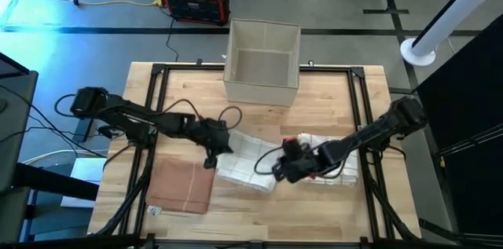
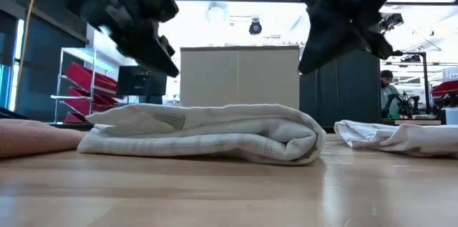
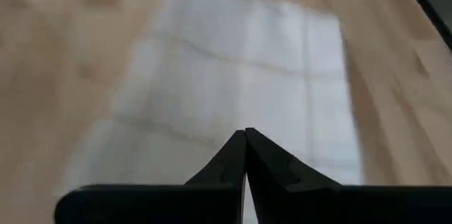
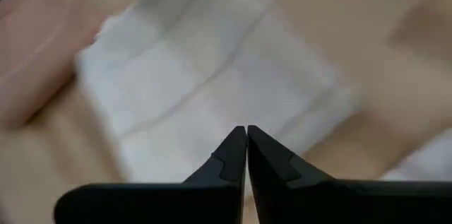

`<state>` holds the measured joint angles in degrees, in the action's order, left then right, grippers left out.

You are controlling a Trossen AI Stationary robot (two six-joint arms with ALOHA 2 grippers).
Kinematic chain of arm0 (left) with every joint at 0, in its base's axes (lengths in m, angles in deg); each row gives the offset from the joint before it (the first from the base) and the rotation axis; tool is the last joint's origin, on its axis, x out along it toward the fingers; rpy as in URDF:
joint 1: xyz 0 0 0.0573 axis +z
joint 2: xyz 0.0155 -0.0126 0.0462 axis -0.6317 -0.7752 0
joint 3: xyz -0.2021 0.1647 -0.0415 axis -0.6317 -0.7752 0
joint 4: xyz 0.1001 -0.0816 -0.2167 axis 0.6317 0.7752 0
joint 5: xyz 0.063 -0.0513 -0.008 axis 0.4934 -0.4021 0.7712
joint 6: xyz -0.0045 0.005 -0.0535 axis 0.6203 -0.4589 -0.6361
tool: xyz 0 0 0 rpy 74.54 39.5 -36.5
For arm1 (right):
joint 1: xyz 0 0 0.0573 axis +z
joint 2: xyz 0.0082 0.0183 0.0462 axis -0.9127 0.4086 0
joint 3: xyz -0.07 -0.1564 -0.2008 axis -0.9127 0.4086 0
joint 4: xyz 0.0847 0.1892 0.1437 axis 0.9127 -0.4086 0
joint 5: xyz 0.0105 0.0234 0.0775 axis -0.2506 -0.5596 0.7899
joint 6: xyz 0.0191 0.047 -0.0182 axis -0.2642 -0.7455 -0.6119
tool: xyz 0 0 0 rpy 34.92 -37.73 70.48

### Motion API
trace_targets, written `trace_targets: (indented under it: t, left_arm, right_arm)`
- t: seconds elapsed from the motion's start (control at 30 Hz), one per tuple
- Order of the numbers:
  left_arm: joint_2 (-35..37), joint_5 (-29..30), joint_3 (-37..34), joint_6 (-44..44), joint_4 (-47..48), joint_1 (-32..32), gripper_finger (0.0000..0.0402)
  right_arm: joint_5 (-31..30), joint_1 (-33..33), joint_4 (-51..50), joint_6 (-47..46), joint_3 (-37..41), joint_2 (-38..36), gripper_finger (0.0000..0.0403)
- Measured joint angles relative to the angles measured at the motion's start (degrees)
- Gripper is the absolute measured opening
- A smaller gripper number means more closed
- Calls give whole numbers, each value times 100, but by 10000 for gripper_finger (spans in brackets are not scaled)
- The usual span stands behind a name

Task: Fold towel
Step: Fold the left white towel, then adjust the towels

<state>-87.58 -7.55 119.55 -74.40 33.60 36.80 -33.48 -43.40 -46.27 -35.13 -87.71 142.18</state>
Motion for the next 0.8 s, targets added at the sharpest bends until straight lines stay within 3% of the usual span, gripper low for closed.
trace_targets:
  t: [0.1,0.27,0.47,0.8]
  left_arm:
    - [-407,-3,-13,125,-86,259,0]
    - [-1138,-21,-13,84,-116,551,0]
    - [-1567,-51,1,68,-33,534,0]
    - [-134,-24,552,-261,959,558,0]
  right_arm:
    - [85,-299,462,185,326,40,0]
    - [718,-643,2106,568,952,427,0]
    - [745,-671,1941,-241,1299,605,0]
    - [1139,-376,1522,1216,613,-338,0]
